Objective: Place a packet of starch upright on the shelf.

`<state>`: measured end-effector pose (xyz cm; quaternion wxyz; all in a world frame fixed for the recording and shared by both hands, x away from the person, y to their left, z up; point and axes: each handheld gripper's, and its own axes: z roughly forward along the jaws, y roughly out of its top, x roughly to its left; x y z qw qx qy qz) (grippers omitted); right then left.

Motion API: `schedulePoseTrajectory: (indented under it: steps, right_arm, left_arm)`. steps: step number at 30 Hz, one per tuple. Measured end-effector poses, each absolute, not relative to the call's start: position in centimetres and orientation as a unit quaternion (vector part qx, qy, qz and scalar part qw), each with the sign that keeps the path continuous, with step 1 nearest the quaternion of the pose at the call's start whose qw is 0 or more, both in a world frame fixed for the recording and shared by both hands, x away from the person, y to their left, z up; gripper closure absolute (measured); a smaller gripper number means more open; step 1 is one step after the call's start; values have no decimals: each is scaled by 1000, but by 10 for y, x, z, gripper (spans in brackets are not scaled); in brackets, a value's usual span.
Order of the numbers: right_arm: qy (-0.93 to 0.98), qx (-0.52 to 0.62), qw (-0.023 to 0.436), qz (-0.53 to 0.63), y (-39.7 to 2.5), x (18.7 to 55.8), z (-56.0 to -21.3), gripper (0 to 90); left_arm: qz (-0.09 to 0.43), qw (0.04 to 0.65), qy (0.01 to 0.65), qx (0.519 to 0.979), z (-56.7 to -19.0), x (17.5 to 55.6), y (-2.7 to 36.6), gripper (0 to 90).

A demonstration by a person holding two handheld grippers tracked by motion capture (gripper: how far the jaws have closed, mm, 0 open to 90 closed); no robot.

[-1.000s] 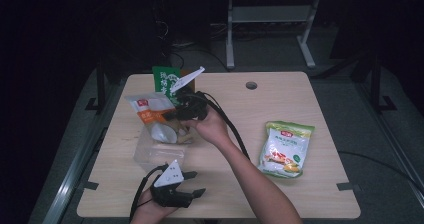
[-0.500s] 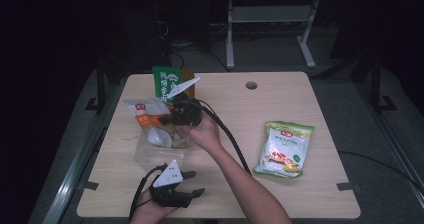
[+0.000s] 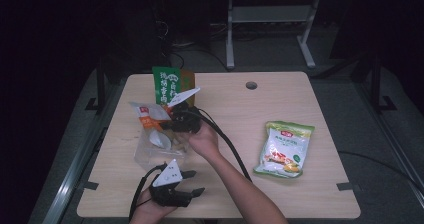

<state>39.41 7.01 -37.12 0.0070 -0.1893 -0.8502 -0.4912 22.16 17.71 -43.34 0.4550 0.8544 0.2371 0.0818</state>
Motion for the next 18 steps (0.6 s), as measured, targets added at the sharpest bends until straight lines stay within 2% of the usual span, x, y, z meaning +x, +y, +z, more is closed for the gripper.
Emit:
schedulePoseTrajectory:
  steps: [3, 9, 13, 16, 18]
  right_arm:
    - [-858, -195, 23, -474, 67, 396, -371, 697]
    - [-876, -200, 33, -437, 53, 395, -376, 694]
    - [-892, -195, 33, -406, 50, 395, -388, 778]
    - [-902, -190, 30, -387, 51, 393, -397, 874]
    - [-902, -189, 34, -385, 50, 394, -403, 898]
  left_arm:
    - [82, 455, 235, 855, -433, 222, 176, 397]
    - [82, 454, 231, 857, -434, 223, 174, 396]
    - [81, 451, 228, 859, -434, 223, 172, 407]
    - [81, 451, 230, 858, -434, 223, 172, 406]
    - [80, 452, 231, 858, -434, 223, 172, 406]
